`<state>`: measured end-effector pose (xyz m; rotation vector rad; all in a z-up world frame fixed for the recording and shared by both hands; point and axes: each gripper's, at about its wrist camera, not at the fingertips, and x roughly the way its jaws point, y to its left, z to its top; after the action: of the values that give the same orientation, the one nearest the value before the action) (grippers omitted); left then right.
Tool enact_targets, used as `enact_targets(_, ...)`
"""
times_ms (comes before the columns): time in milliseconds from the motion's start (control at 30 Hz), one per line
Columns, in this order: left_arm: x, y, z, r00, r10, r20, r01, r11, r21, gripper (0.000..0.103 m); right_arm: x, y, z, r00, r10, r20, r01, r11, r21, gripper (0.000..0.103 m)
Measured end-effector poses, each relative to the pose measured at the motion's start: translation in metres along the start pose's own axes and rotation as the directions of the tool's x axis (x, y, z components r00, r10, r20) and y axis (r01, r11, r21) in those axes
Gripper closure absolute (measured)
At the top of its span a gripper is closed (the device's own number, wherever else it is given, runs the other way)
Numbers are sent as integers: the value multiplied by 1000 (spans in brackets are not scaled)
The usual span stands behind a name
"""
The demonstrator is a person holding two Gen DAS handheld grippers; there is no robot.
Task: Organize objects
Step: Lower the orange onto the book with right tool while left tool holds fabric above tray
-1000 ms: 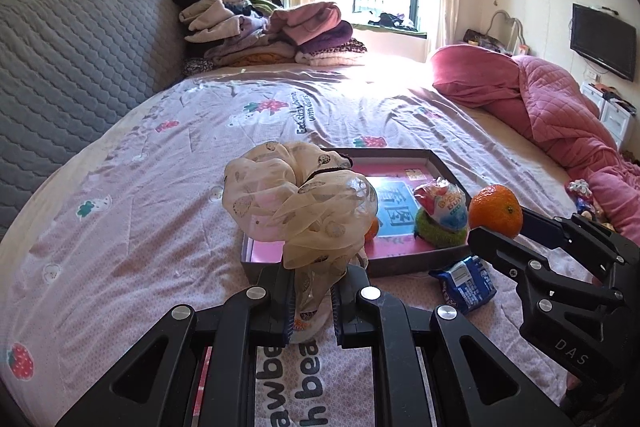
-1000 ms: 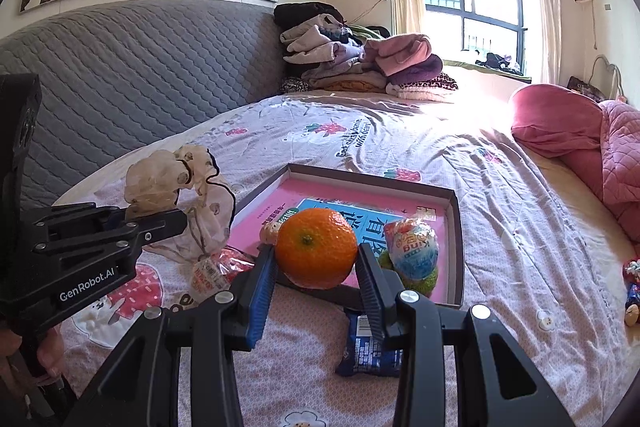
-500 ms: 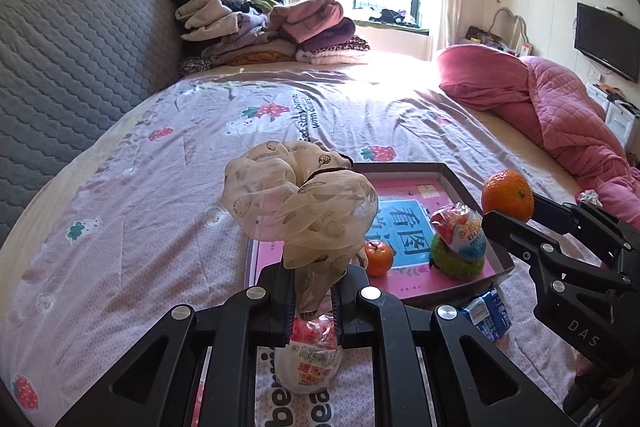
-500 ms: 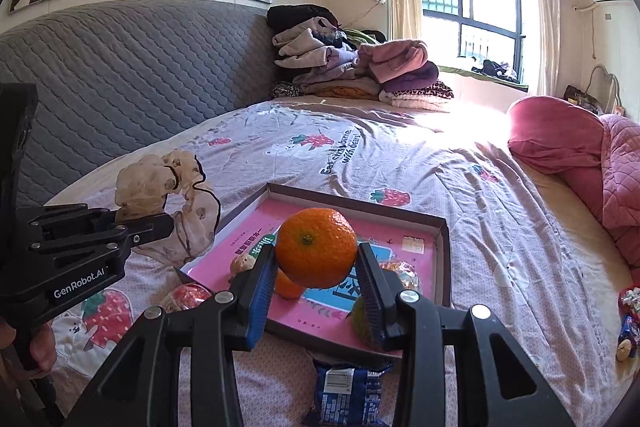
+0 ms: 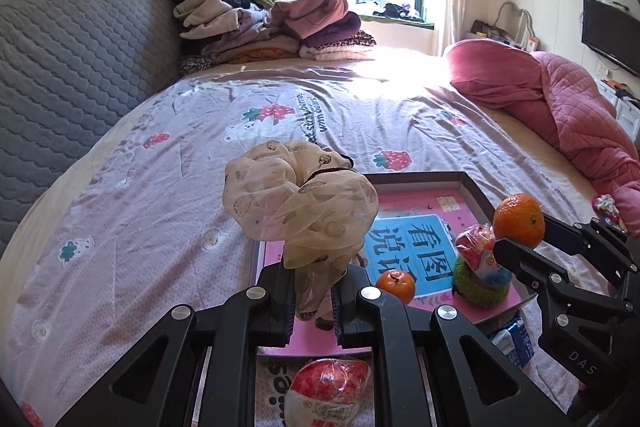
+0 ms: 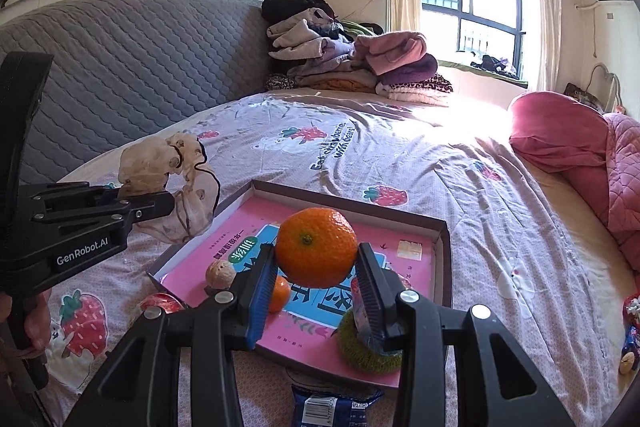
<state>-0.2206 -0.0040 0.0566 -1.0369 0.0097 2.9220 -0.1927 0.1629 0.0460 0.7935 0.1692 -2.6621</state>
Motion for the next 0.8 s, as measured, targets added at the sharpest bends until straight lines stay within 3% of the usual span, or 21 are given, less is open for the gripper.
enact_targets(333, 31, 12, 6, 999, -37, -33, 35, 998, -55, 89, 20, 3, -6, 999, 6, -35, -6, 1000, -13, 62)
enact_targets(800, 86, 24, 3, 986, -72, -152, 58, 994, -98, 89, 44, 6, -18, 995, 11, -100, -13, 1000, -27, 62)
